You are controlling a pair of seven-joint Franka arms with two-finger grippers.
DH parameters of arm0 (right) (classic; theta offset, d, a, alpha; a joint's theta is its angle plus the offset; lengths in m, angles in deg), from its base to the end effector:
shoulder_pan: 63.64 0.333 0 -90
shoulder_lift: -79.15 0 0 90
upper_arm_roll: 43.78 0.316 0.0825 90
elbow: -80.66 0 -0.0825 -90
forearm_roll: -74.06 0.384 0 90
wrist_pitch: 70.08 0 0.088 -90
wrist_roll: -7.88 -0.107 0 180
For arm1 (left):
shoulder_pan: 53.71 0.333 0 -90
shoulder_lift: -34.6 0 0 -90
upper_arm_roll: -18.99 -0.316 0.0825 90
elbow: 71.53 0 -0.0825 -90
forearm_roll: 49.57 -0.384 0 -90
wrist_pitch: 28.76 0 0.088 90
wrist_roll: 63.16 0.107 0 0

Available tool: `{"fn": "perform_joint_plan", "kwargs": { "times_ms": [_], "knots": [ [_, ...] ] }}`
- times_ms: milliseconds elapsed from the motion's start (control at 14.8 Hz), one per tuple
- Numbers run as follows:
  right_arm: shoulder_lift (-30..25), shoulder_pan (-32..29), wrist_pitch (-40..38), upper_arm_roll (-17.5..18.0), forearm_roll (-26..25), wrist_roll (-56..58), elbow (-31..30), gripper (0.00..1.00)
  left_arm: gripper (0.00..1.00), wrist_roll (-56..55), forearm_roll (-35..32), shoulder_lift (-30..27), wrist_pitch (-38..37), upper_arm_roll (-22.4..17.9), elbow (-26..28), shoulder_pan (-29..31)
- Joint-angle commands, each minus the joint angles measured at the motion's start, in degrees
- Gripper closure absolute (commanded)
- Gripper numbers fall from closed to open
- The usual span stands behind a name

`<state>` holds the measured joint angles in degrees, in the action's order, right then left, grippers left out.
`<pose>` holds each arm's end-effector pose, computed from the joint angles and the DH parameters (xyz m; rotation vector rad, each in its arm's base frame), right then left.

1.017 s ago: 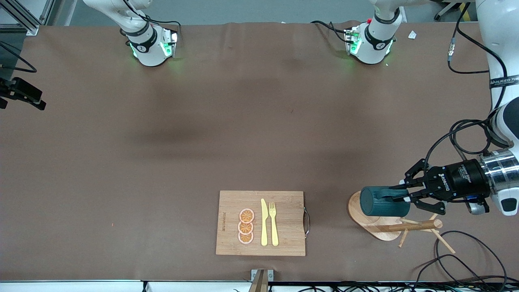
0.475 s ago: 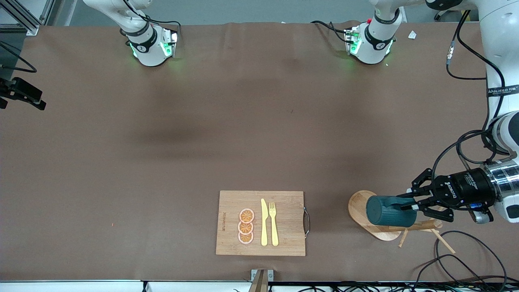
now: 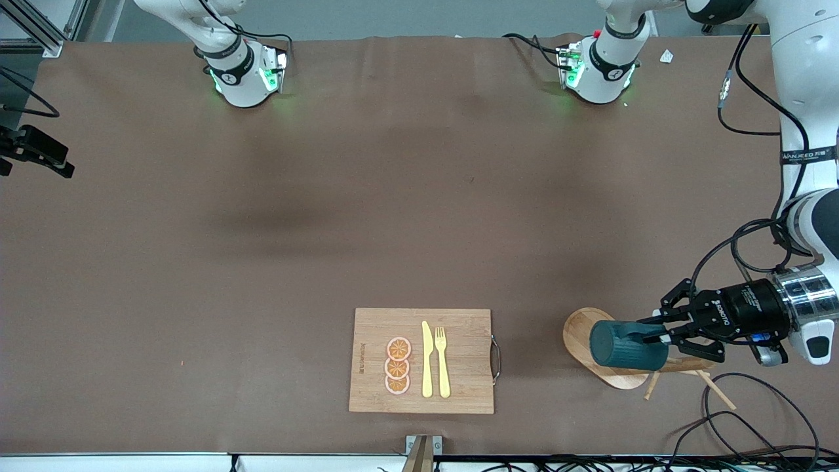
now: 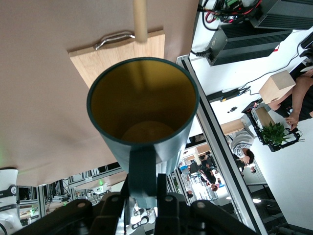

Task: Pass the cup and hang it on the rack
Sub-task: 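Tilt the mug and hook its handle onto a rack peg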

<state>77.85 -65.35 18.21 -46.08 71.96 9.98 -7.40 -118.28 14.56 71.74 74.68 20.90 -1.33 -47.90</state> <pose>0.5432 -0.0424 0.6503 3.1038 -0.0542 0.0384 0.7456 -0.0175 0.4333 1.6305 1.3289 -0.6176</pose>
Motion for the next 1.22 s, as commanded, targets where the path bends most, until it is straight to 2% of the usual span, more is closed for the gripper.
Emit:
{"fn": "perform_joint_plan", "kwargs": {
  "times_ms": [0,1153],
  "knots": [
    [-0.5,0.0,-0.1,-0.1,0.6,0.2,-0.4,0.0,1.0,2.1,1.3,1.3,-0.3,-0.1,-0.9,0.8],
    [-0.5,0.1,-0.1,-0.1,0.7,0.2,-0.4,0.0,0.99,9.5,1.4,4.4,0.9,0.0,-0.9,3.6]
  ]
}}
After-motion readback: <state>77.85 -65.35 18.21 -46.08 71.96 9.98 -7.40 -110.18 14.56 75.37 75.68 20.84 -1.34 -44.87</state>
